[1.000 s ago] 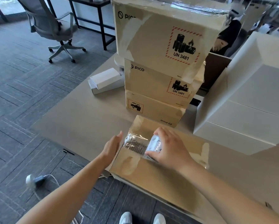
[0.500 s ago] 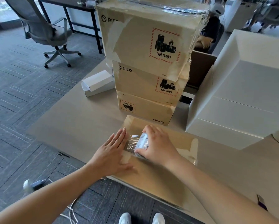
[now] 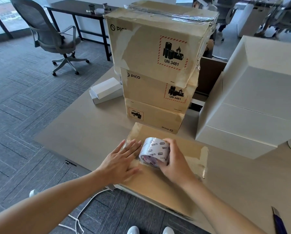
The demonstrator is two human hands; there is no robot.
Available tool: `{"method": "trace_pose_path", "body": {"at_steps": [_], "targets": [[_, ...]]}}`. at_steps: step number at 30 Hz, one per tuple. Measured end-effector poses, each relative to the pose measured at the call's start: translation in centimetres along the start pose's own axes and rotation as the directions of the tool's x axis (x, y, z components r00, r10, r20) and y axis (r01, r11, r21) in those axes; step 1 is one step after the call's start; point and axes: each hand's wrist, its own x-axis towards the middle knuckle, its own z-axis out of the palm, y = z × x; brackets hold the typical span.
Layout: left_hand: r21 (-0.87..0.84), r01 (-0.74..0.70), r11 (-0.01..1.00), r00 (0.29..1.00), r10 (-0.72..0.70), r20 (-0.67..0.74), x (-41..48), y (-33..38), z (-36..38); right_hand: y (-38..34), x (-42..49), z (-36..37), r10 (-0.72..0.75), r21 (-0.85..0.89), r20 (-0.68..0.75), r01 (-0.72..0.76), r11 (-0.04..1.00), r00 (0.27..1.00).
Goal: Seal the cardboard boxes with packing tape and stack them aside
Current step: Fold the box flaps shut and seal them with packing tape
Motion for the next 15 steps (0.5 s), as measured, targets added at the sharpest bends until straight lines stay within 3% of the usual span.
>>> {"method": "trace_pose_path", "body": {"at_steps": [7,15], "targets": [[-0.008,-0.003,1.000,0.998,0.003,0.060,0.2,-0.3,-0.1,0.4,-0.2,-0.6,-0.044,-0.124,0.001,0.043,0.991,0.999],[-0.025,0.004,1.000,0.999,-0.002,0.053,0.3,-0.2,-0.2,0.4,-2.6,-5.1,0.050,-0.267,-0.003,-0.049,0.963,0.999]]}}
